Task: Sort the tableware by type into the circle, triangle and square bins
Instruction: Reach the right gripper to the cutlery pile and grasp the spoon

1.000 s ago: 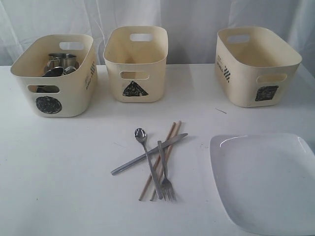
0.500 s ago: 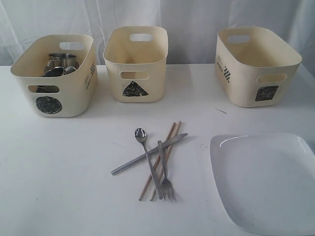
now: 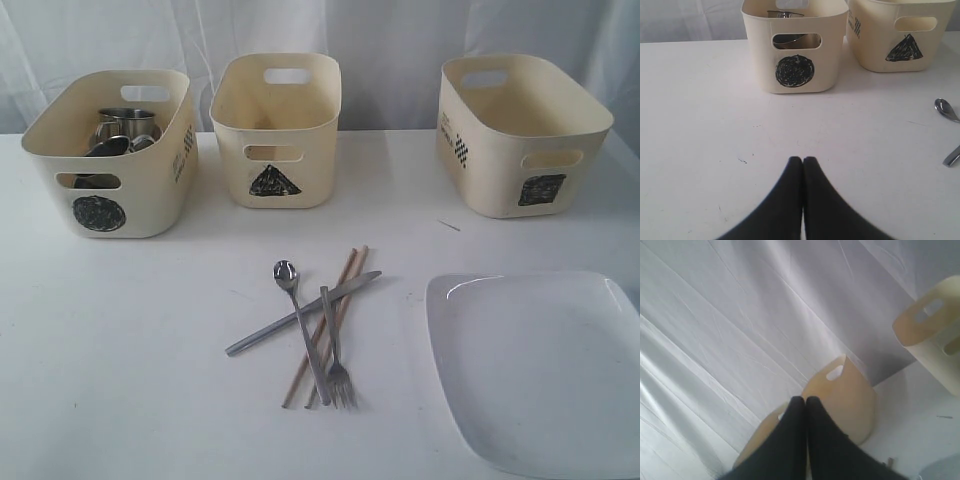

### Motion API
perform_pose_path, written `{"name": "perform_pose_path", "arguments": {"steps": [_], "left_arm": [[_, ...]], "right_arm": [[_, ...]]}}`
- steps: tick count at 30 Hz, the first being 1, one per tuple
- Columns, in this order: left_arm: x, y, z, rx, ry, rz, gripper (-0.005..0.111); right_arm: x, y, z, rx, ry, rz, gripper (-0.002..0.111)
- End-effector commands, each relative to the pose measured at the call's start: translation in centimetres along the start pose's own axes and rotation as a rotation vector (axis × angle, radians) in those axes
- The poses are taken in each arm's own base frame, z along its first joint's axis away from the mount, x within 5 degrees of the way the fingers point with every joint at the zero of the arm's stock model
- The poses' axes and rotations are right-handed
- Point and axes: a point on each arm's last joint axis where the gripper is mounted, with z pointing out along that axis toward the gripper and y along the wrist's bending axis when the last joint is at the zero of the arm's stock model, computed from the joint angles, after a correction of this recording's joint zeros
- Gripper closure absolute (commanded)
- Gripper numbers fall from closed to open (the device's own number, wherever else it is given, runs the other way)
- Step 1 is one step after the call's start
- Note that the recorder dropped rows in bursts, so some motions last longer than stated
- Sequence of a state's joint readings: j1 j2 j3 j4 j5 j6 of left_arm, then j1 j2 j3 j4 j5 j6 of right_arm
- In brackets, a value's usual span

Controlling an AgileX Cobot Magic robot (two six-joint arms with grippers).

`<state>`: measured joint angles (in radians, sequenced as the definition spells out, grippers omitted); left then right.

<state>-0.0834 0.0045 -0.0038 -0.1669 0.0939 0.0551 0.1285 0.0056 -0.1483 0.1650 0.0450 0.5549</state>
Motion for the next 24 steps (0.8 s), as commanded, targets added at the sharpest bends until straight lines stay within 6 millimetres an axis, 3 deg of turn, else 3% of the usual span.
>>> {"name": "perform_pose_path", "arguments": {"steps": [1, 6, 9, 11, 13, 14, 15, 17, 19, 24], "left_arm": [[0.1, 0.0, 0.0, 0.001, 0.002, -0.007, 0.107], [0.1, 0.0, 0.0, 0.001, 0.002, -0.007, 0.107], [0.1, 0.0, 0.0, 0.001, 0.002, -0.007, 0.107], [0.1, 0.0, 0.0, 0.001, 0.002, -0.007, 0.107], [0.1, 0.0, 0.0, 0.001, 0.002, -0.007, 0.107], [0.1, 0.0, 0.0, 0.001, 0.002, -0.007, 0.107], [0.1, 0.0, 0.0, 0.001, 0.002, -0.007, 0.107], [0.1, 0.0, 0.0, 0.001, 0.002, -0.007, 0.107], [0.1, 0.0, 0.0, 0.001, 0.002, -0.007, 0.107], [0.1, 0.0, 0.0, 0.001, 0.002, -0.007, 0.107]], "right_arm": [[-0.9, 0.9, -0.2, -0.023, -0.015, 0.005, 0.108], [-1.9, 1.6, -0.4, -0.079, -0.104, -0.003, 0.108], [-1.5, 1.9, 1.0, 0.081, 0.206, -0.203, 0.108], [-1.7, 3.2, 3.1, 0.07, 0.405, -0.345, 0.103], [-1.7, 4.9, 7.2, 0.003, 0.657, -0.43, 0.094], [-1.5, 5.2, 10.4, 0.015, 0.807, -0.429, 0.093], [-1.3, 5.1, 11.7, 0.024, 0.857, -0.435, 0.093], [0.9, 3.9, 17.6, 0.044, 1.056, -0.474, 0.093], [4.0, 3.6, 20.9, 0.03, 1.173, -0.555, 0.093], [12.5, 5.2, 24.7, 0.006, 1.341, -0.689, 0.093]]}}
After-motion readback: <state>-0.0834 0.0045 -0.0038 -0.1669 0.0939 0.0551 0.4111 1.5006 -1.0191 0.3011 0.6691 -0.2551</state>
